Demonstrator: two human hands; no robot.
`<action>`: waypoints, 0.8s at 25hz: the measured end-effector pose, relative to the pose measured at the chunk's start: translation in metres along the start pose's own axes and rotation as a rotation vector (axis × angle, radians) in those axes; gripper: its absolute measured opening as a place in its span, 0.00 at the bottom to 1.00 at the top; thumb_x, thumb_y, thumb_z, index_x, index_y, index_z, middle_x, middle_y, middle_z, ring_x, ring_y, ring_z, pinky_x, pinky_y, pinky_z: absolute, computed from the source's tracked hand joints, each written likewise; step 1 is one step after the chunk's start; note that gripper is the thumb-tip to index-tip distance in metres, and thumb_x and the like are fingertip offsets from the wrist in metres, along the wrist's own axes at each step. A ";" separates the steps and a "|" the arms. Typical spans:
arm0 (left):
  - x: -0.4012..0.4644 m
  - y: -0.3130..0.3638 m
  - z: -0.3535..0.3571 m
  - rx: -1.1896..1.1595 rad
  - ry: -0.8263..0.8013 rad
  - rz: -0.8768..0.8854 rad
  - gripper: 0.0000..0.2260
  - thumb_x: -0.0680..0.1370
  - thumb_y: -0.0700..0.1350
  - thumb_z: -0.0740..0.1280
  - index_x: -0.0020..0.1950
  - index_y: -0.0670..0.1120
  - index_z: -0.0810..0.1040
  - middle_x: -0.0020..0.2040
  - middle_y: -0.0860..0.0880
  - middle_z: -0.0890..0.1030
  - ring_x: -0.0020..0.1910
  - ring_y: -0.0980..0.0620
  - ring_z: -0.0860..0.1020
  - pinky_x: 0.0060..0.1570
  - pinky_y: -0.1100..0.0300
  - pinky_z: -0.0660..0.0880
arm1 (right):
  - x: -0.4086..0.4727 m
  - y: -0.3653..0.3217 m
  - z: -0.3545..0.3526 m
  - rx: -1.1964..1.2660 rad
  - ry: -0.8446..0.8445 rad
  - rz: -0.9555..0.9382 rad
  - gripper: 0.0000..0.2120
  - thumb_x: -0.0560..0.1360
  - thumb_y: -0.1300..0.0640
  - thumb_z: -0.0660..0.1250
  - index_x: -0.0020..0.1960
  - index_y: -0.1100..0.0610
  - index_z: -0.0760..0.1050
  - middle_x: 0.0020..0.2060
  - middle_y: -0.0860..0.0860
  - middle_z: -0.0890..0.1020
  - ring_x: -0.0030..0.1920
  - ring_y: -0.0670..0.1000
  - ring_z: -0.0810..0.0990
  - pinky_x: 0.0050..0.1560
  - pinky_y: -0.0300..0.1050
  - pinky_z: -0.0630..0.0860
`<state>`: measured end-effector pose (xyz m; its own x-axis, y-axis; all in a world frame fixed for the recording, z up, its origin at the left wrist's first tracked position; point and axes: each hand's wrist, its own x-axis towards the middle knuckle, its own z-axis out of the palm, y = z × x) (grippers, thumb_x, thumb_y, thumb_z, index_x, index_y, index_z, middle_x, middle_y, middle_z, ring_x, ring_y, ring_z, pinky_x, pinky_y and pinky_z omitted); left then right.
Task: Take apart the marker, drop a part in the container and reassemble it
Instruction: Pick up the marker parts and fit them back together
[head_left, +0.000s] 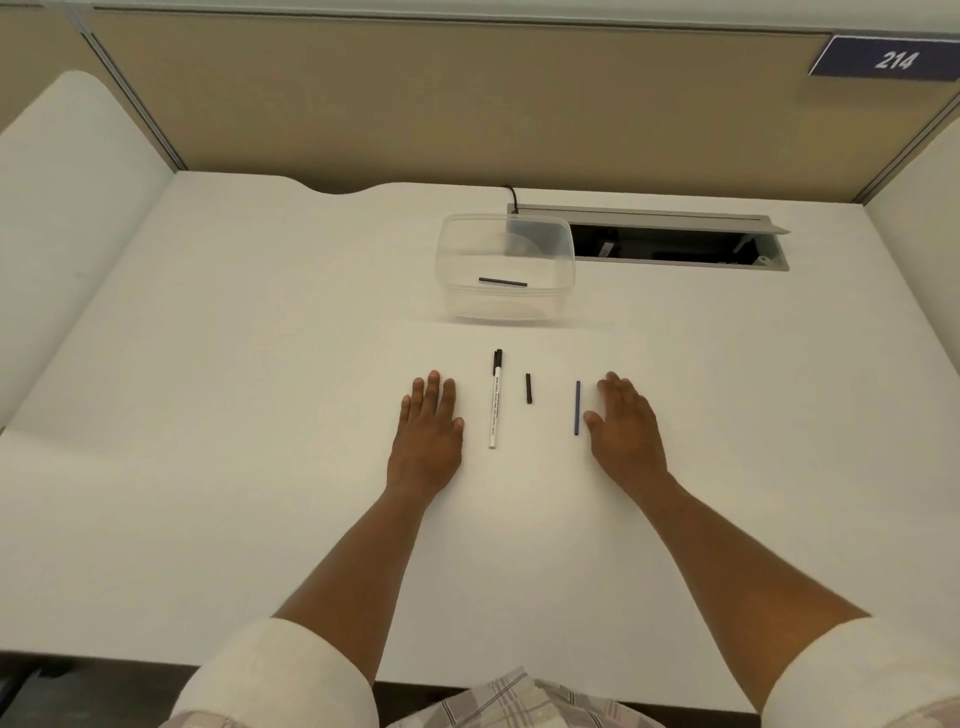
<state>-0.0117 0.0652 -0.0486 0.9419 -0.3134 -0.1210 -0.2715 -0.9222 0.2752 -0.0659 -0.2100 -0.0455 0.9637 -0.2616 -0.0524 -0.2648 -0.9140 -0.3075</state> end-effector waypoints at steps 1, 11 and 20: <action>-0.002 0.002 0.000 0.009 -0.007 -0.002 0.26 0.83 0.47 0.49 0.80 0.45 0.47 0.81 0.44 0.45 0.80 0.44 0.43 0.78 0.50 0.43 | -0.007 0.000 0.004 -0.013 0.004 -0.003 0.25 0.80 0.55 0.61 0.75 0.63 0.63 0.76 0.59 0.64 0.76 0.59 0.60 0.75 0.52 0.55; -0.008 0.026 -0.025 -0.072 -0.116 0.100 0.28 0.81 0.45 0.59 0.79 0.54 0.52 0.81 0.54 0.52 0.79 0.50 0.54 0.69 0.48 0.68 | -0.052 0.002 0.019 -0.002 0.083 -0.022 0.25 0.81 0.57 0.58 0.76 0.60 0.62 0.77 0.56 0.62 0.78 0.57 0.59 0.78 0.56 0.53; 0.005 0.035 -0.036 0.072 -0.104 0.293 0.15 0.78 0.40 0.63 0.62 0.52 0.76 0.77 0.57 0.65 0.68 0.49 0.71 0.54 0.50 0.77 | -0.056 0.008 0.018 0.005 0.098 -0.054 0.25 0.81 0.57 0.59 0.77 0.60 0.62 0.77 0.55 0.62 0.78 0.56 0.59 0.78 0.55 0.53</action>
<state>-0.0097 0.0392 -0.0051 0.7972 -0.5862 -0.1445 -0.5452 -0.8018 0.2449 -0.1210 -0.1971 -0.0620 0.9687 -0.2417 0.0574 -0.2126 -0.9261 -0.3117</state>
